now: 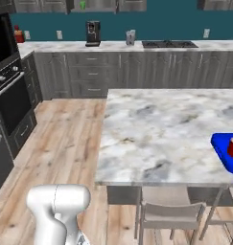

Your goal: There is a tray on the dining counter. Grab the cup, mug, and pitcher and place them on the tray. The pitcher may be placed next to the tray if it cannot fit the tray.

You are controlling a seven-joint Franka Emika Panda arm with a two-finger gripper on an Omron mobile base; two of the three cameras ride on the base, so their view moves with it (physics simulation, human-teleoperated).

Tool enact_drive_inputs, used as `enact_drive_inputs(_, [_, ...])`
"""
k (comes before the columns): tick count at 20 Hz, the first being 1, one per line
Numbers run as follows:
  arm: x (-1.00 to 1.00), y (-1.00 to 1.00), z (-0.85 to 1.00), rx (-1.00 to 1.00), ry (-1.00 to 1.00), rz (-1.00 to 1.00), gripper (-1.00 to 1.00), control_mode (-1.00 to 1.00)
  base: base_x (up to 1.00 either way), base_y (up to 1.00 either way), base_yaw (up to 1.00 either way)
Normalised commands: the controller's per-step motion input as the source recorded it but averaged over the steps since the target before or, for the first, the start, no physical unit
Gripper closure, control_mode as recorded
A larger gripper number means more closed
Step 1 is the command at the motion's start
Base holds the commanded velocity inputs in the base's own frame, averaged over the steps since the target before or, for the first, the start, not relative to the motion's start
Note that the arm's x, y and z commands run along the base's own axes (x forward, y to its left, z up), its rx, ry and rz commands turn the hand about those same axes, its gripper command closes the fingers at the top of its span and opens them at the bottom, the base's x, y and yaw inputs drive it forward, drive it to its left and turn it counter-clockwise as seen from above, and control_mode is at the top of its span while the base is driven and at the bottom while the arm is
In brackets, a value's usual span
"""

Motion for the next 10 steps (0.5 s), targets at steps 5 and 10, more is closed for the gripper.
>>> enact_drive_inputs(5, [0.00,0.00,0.00,0.00,0.00,0.00,-1.00,1.00,1.00,0.95,-0.11])
enact_drive_inputs(10, [0.00,0.00,0.00,0.00,0.00,0.00,-1.00,1.00,1.00,0.89,-0.05])
